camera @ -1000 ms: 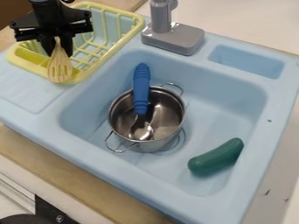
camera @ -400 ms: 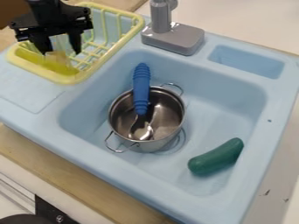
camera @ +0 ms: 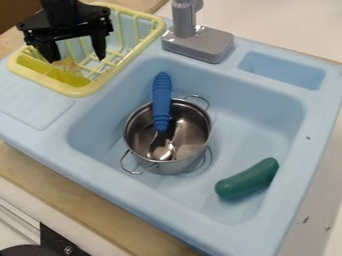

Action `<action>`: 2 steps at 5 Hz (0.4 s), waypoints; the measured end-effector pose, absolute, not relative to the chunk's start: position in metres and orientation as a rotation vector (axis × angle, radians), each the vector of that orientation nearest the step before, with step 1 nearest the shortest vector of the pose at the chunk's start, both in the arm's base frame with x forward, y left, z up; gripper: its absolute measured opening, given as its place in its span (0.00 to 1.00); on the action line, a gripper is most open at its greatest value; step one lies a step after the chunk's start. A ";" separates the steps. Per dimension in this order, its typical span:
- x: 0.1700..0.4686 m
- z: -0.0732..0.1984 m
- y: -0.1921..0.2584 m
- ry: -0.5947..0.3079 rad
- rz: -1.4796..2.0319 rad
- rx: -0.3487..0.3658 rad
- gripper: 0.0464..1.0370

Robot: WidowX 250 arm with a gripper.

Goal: Moved the wooden spatula to the right side of the sink

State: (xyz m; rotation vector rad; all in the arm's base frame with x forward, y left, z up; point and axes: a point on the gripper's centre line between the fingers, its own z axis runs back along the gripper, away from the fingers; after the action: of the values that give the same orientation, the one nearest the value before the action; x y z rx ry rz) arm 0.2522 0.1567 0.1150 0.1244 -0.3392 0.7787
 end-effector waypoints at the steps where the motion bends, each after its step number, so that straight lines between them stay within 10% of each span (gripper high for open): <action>1: 0.254 0.120 0.150 -0.343 0.755 0.125 0.95; 2: 0.257 0.126 0.144 -0.327 0.729 0.137 0.96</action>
State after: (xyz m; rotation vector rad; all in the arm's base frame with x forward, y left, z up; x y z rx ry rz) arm 0.2575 0.1441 0.1259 0.1375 -0.3271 0.7289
